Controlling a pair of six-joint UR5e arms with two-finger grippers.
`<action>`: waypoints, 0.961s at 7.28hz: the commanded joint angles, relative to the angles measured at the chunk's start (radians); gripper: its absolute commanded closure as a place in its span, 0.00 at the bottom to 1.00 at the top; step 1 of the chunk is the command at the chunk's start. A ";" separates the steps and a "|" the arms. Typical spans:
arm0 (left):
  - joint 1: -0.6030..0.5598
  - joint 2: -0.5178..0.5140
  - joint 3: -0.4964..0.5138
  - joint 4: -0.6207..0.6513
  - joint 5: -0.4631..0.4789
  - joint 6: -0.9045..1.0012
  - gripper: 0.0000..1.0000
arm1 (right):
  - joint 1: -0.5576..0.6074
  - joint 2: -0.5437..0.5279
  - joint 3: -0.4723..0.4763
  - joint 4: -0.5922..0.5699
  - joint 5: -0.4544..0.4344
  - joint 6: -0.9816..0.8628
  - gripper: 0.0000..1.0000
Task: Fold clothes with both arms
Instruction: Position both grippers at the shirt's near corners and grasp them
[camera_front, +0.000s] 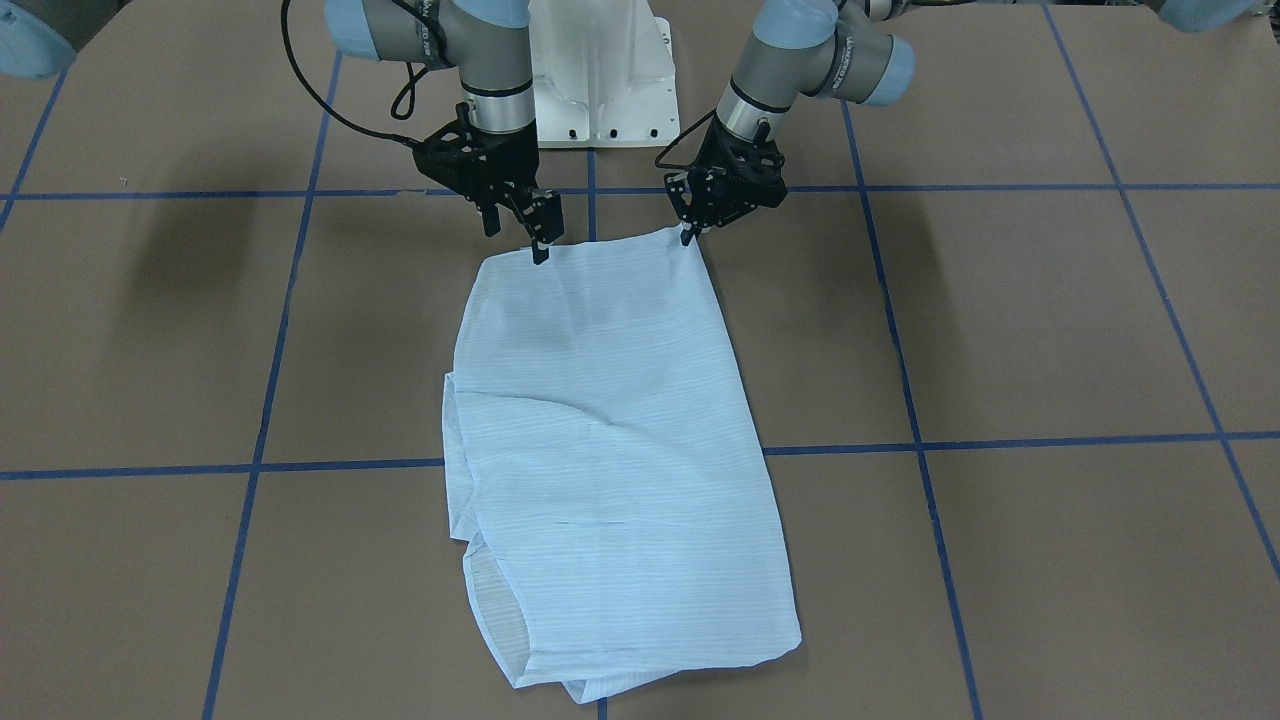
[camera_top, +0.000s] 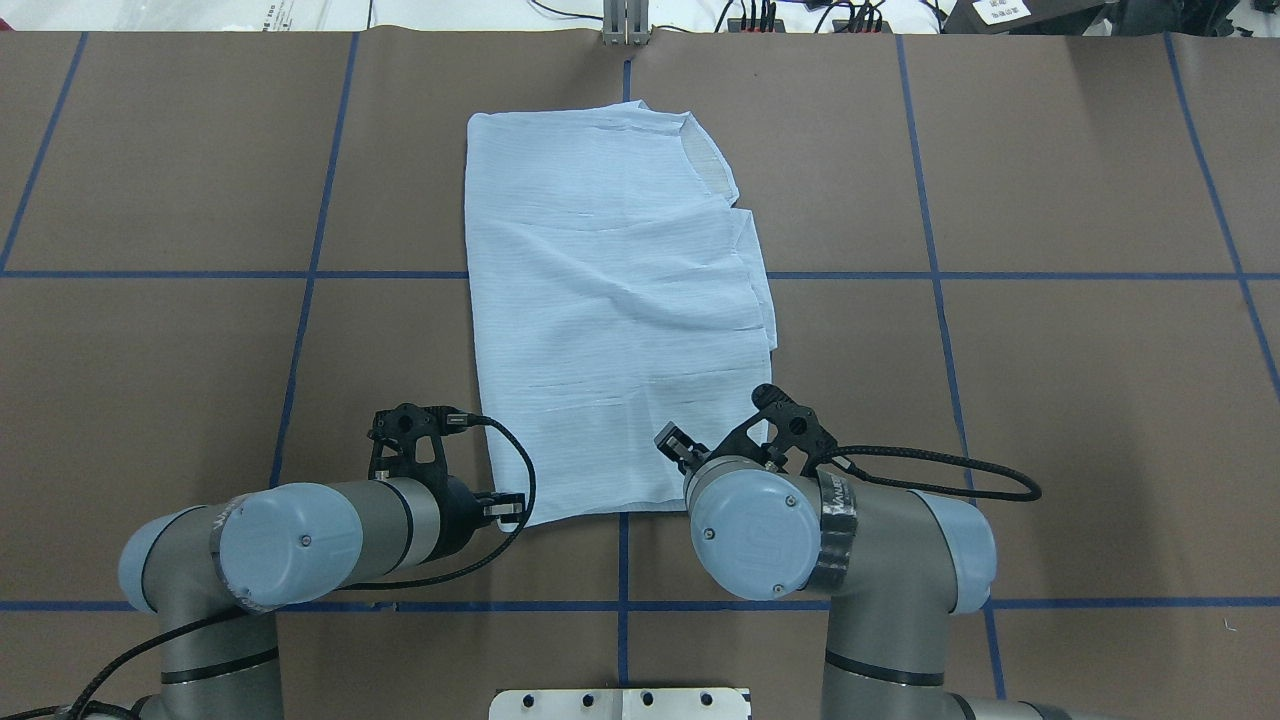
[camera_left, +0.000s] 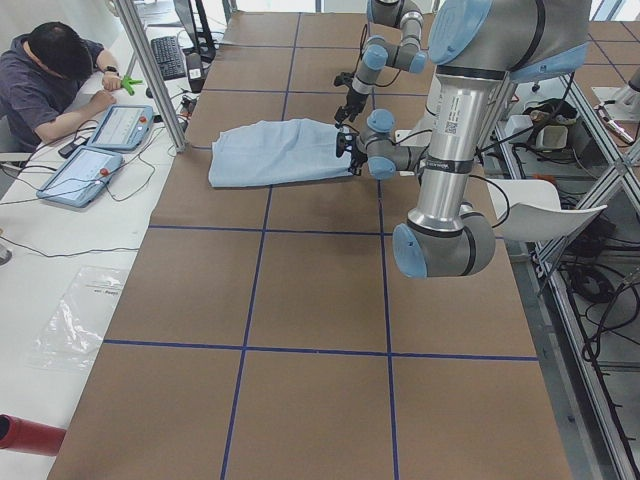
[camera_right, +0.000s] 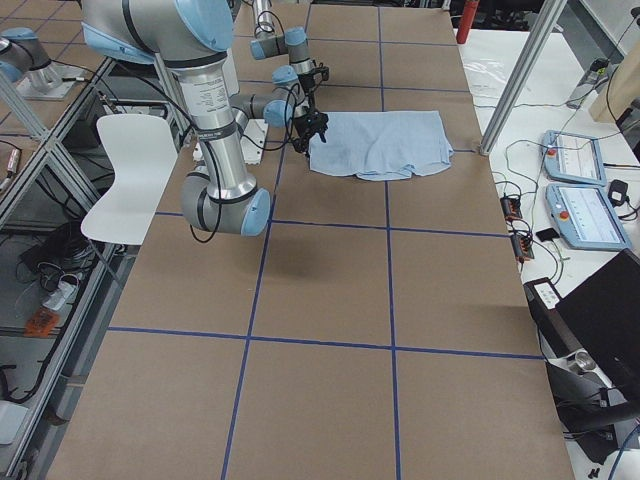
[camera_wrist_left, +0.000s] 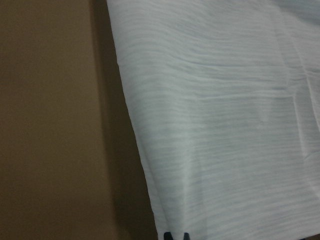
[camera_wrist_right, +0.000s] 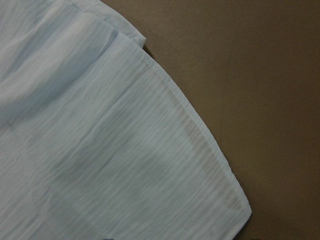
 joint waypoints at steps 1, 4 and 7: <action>0.000 -0.001 -0.001 0.000 0.000 0.000 1.00 | -0.013 0.049 -0.085 -0.005 -0.002 0.024 0.07; 0.000 0.001 -0.010 0.000 0.000 0.000 1.00 | -0.024 0.057 -0.094 -0.005 -0.015 0.031 0.09; -0.002 0.003 -0.013 0.000 -0.001 0.000 1.00 | -0.028 0.097 -0.148 0.000 -0.017 0.059 0.10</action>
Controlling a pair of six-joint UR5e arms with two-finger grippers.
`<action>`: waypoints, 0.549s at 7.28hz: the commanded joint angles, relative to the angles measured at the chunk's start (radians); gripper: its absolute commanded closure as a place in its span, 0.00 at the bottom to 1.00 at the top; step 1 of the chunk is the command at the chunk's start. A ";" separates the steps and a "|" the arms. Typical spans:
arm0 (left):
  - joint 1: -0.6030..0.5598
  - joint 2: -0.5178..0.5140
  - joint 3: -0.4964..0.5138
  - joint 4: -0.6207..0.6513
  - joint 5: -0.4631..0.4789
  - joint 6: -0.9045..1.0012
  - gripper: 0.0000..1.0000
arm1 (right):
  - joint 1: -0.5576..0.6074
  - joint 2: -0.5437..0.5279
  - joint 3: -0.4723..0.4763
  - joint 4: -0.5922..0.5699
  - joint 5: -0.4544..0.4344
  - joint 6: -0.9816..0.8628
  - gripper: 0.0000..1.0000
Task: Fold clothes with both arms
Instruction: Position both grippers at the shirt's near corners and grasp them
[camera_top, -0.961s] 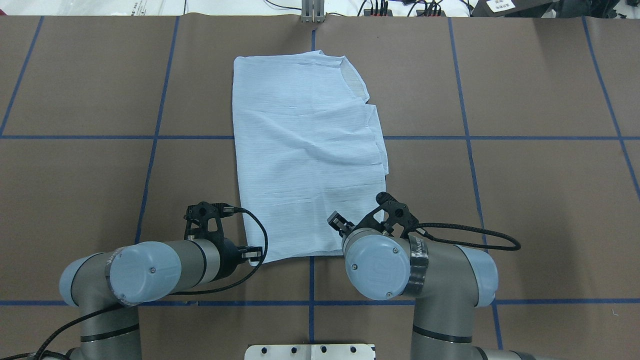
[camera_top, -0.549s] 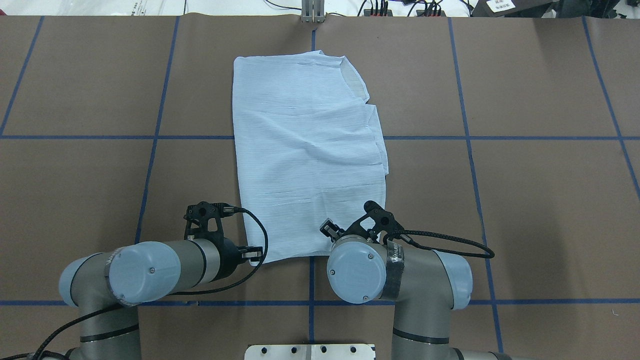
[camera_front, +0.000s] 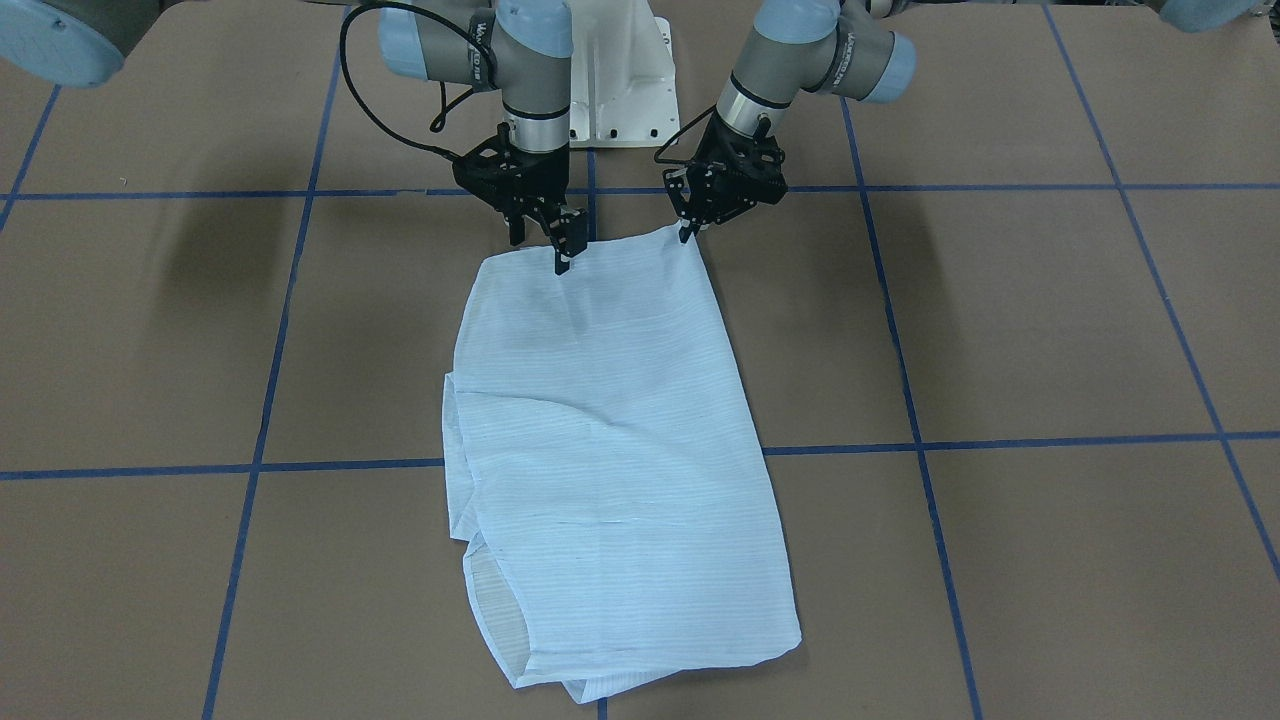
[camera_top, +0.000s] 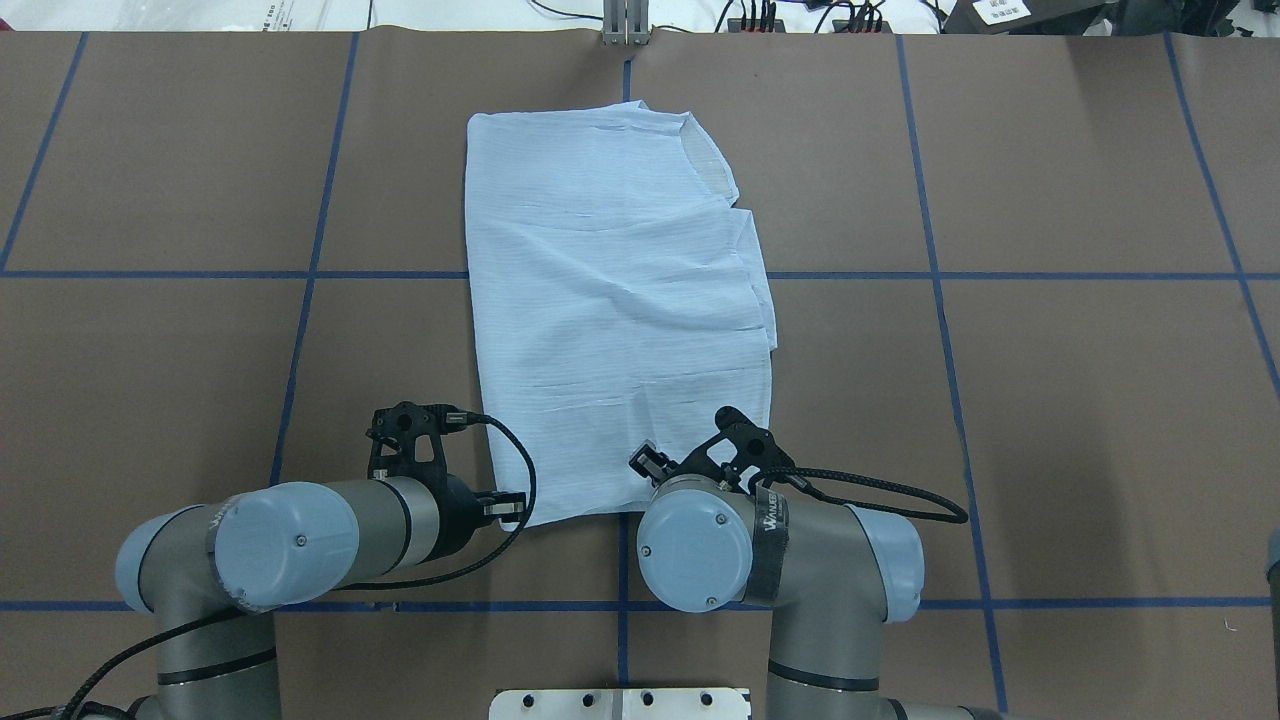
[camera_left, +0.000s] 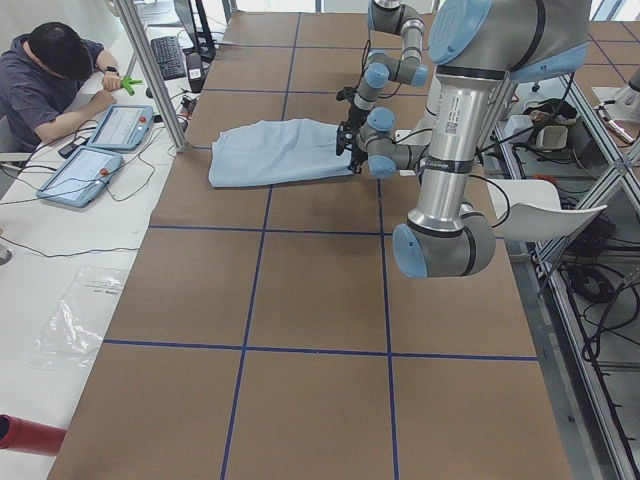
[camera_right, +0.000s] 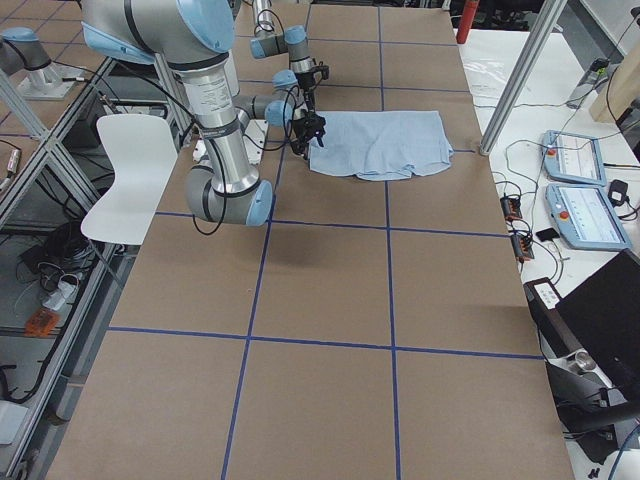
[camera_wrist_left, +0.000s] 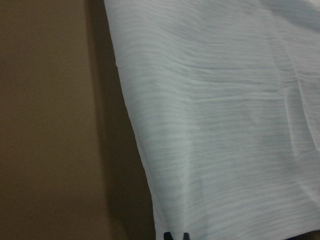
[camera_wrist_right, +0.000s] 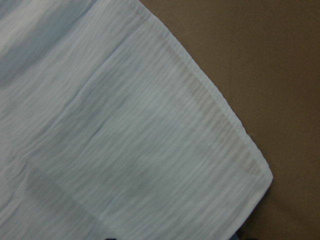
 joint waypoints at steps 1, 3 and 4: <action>0.000 0.001 -0.002 0.000 -0.001 0.002 1.00 | -0.003 0.017 -0.022 0.003 -0.001 0.013 0.12; -0.002 0.001 -0.008 0.000 -0.001 0.003 1.00 | -0.003 0.018 -0.022 0.008 -0.022 0.056 0.67; -0.002 0.001 -0.008 0.000 -0.001 0.006 1.00 | -0.003 0.023 -0.021 0.009 -0.024 0.062 1.00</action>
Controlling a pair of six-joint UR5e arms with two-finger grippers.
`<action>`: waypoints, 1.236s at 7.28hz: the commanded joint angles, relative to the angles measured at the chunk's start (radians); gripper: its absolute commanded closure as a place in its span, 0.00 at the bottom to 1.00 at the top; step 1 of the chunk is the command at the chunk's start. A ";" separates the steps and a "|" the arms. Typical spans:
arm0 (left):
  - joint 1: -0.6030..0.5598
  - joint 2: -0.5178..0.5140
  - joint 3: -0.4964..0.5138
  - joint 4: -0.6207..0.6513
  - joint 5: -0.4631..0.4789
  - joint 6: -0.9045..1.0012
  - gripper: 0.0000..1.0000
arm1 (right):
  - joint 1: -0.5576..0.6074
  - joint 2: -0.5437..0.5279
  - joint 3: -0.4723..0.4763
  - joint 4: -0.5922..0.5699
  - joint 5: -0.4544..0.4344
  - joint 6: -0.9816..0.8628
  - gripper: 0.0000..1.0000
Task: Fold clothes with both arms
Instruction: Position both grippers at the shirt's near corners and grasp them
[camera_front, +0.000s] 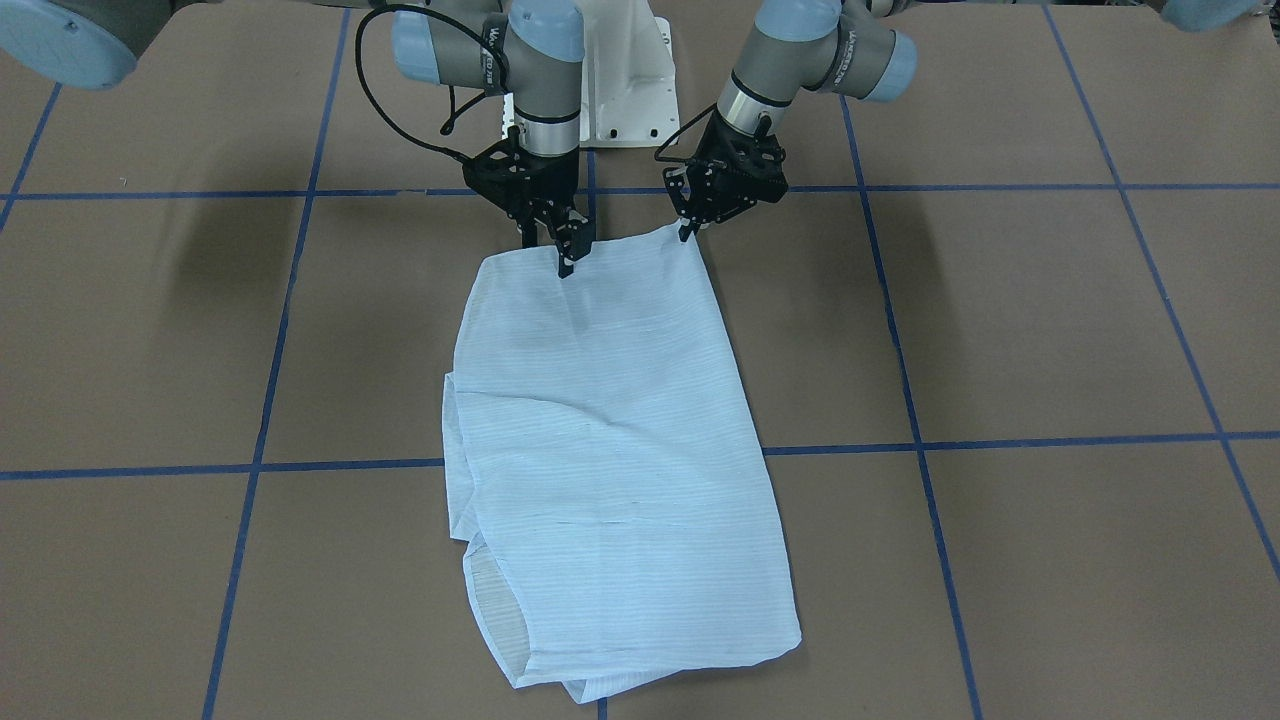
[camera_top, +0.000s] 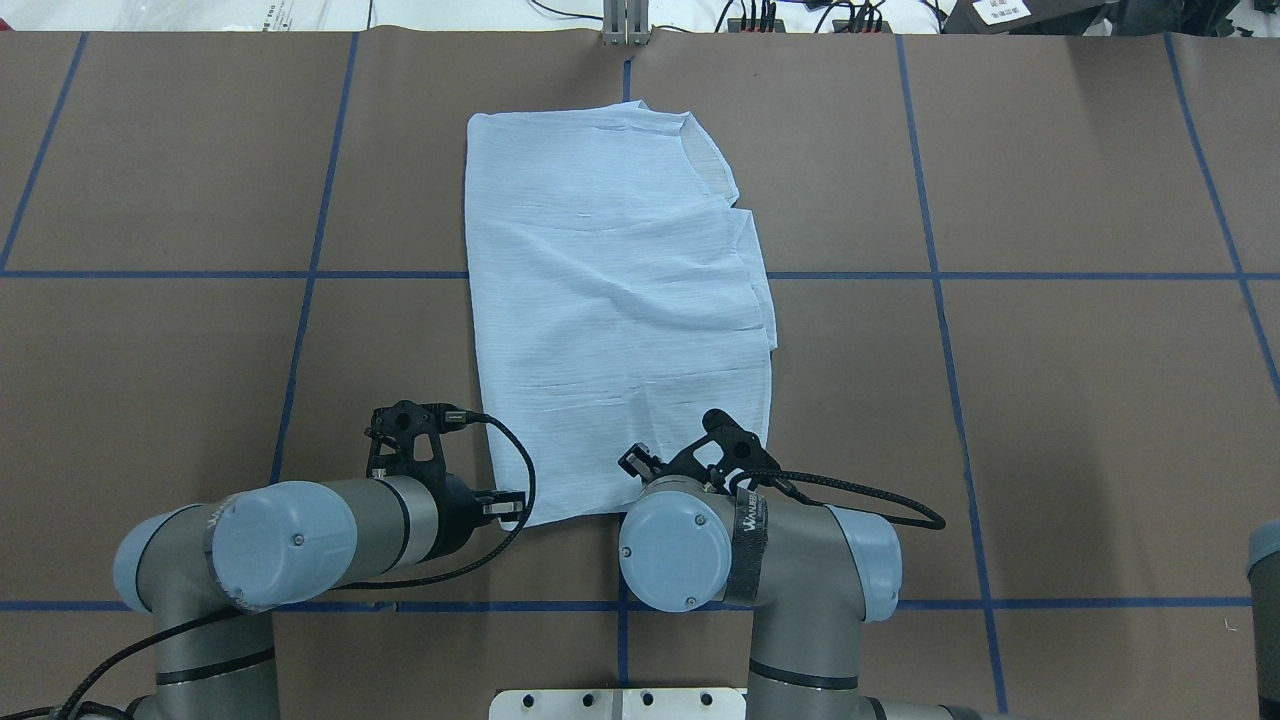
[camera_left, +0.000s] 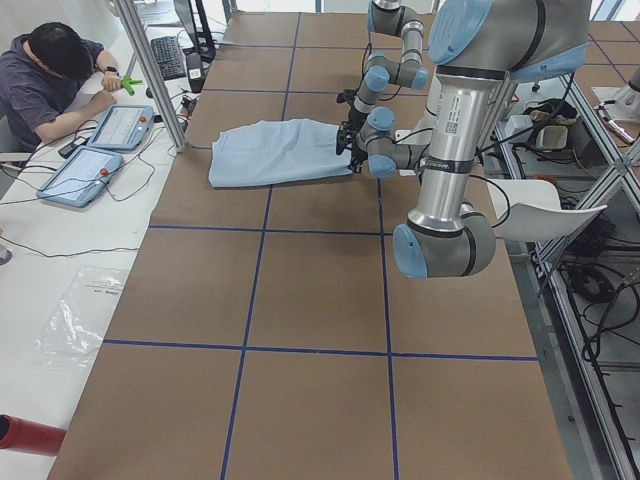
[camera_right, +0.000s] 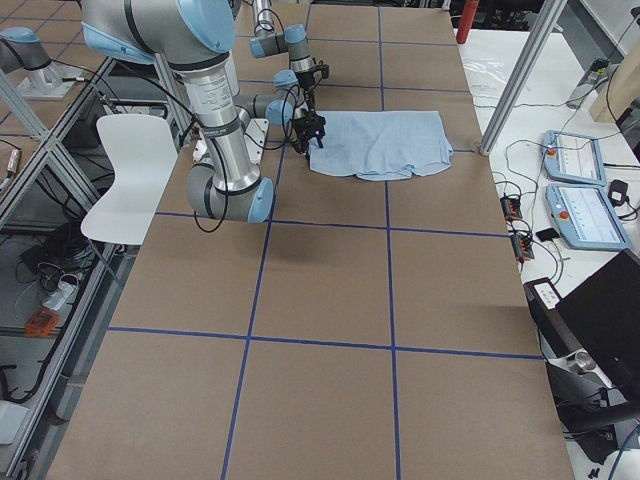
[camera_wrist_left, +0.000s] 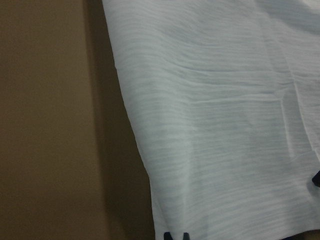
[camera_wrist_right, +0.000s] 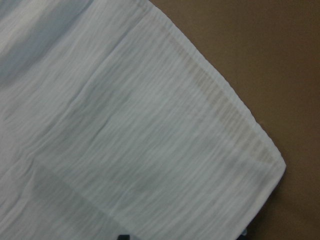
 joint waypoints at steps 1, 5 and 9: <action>-0.002 0.000 -0.001 0.000 0.000 0.004 1.00 | 0.000 0.009 0.001 0.002 -0.007 0.018 1.00; -0.003 0.000 -0.009 0.000 -0.002 0.006 1.00 | 0.003 0.010 0.013 0.002 -0.020 -0.002 1.00; -0.010 -0.001 -0.290 0.266 -0.064 0.029 1.00 | -0.005 -0.034 0.360 -0.228 -0.018 -0.018 1.00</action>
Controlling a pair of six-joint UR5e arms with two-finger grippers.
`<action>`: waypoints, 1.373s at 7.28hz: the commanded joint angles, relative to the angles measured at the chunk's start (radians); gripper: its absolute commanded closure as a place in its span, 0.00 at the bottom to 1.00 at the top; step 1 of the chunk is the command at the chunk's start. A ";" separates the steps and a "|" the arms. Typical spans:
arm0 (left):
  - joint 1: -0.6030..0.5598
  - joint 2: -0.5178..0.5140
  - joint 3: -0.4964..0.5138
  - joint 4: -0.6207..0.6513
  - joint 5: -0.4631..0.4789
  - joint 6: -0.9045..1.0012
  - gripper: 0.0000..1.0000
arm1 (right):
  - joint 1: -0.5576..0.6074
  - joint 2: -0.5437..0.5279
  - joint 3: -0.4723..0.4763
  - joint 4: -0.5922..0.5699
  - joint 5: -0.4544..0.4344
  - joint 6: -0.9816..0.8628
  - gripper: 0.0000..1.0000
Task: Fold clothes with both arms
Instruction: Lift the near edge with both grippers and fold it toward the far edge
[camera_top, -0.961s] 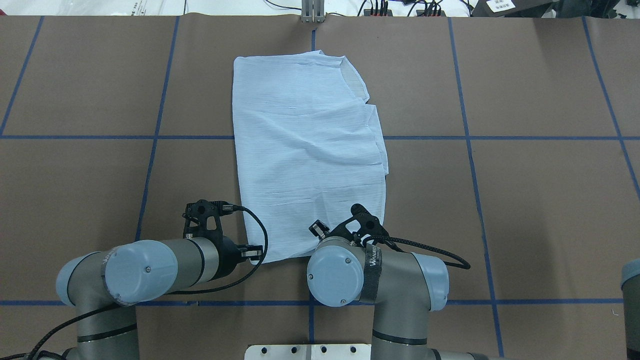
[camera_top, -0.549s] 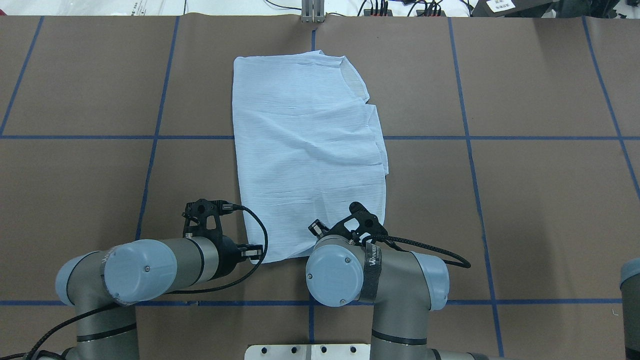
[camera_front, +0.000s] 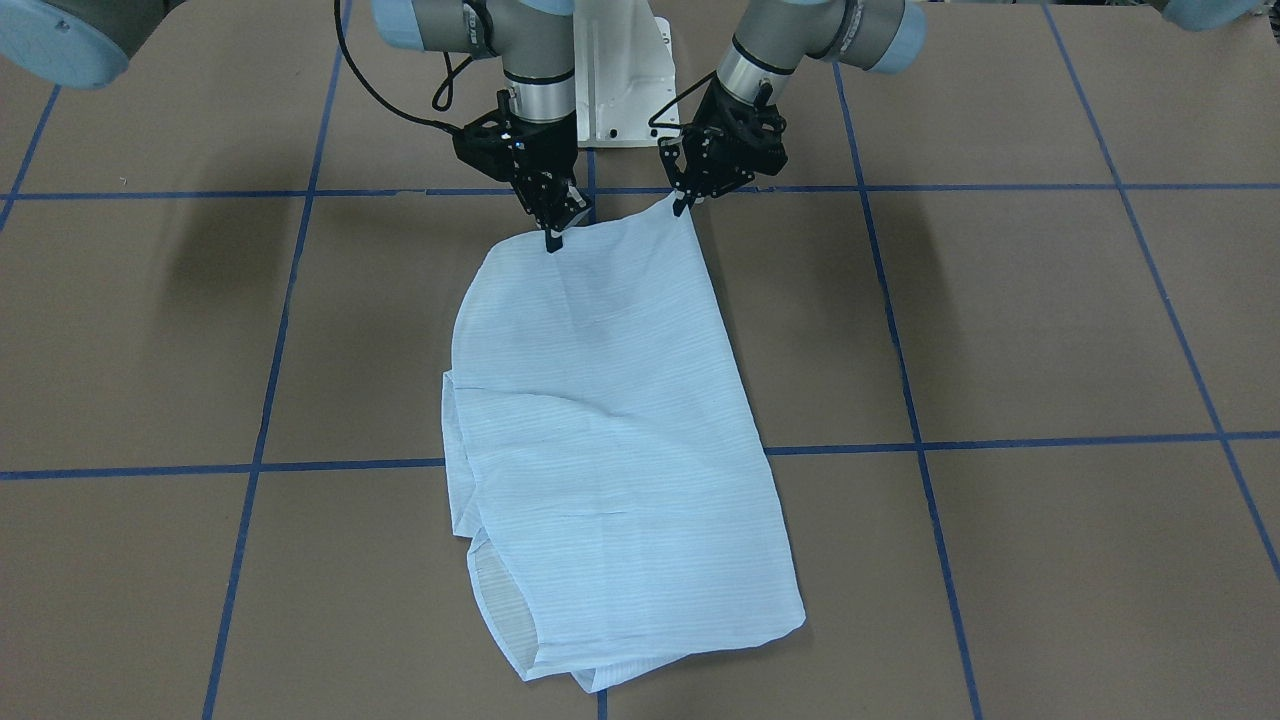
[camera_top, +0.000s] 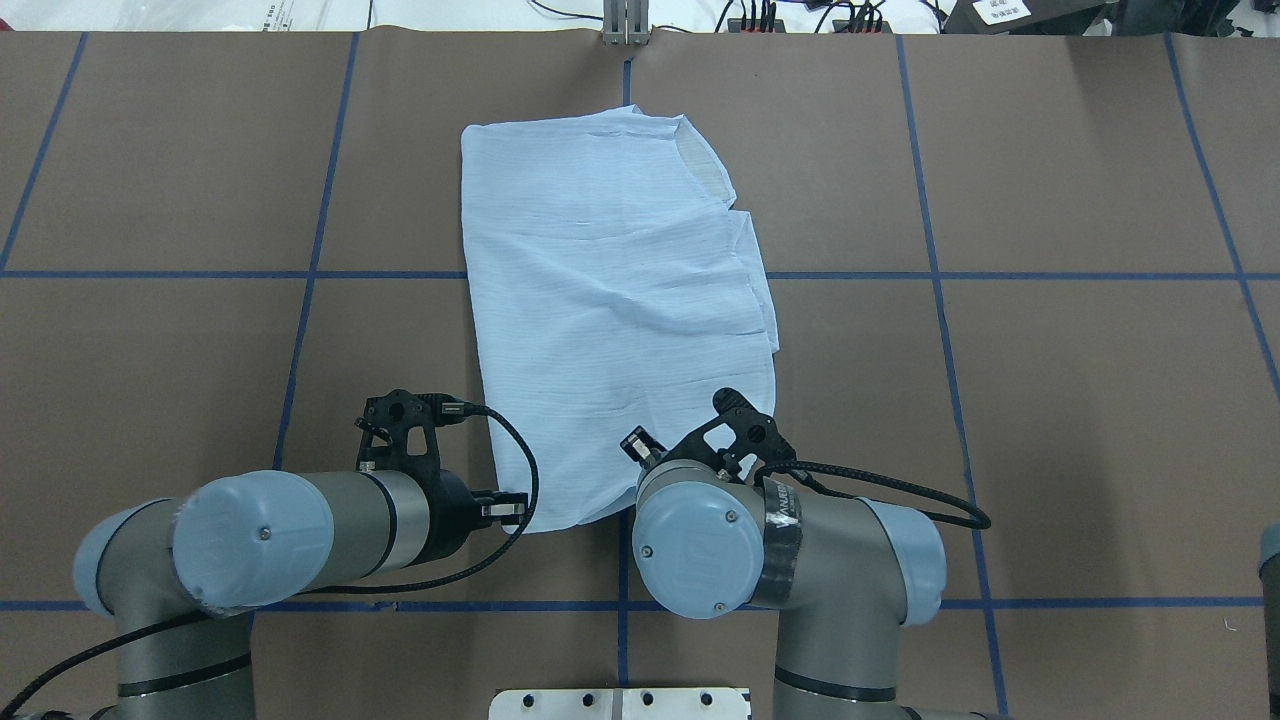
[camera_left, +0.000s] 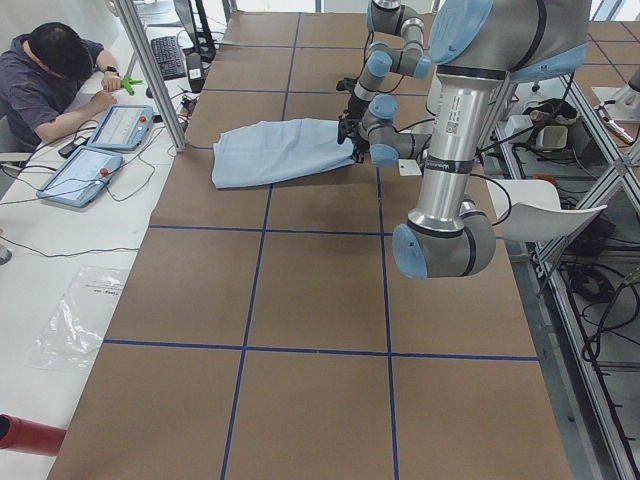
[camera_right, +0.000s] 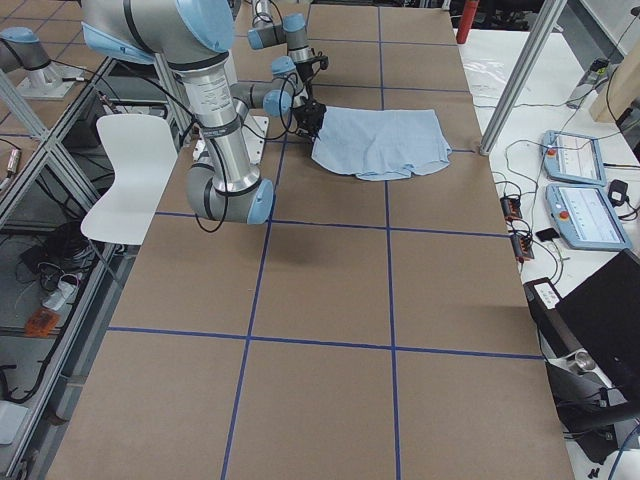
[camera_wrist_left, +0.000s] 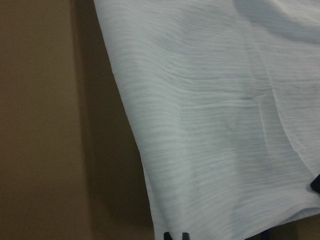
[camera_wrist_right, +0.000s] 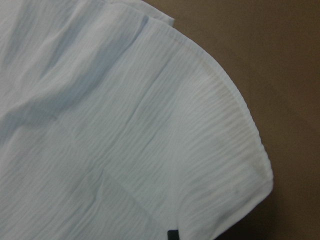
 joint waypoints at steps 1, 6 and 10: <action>0.000 -0.010 -0.223 0.218 -0.046 0.002 1.00 | -0.039 0.004 0.294 -0.288 0.000 -0.001 1.00; -0.026 -0.099 -0.295 0.438 -0.095 0.004 1.00 | -0.031 0.145 0.274 -0.377 -0.087 -0.140 1.00; -0.262 -0.200 -0.081 0.429 -0.106 0.200 1.00 | 0.138 0.150 0.021 -0.080 -0.084 -0.295 1.00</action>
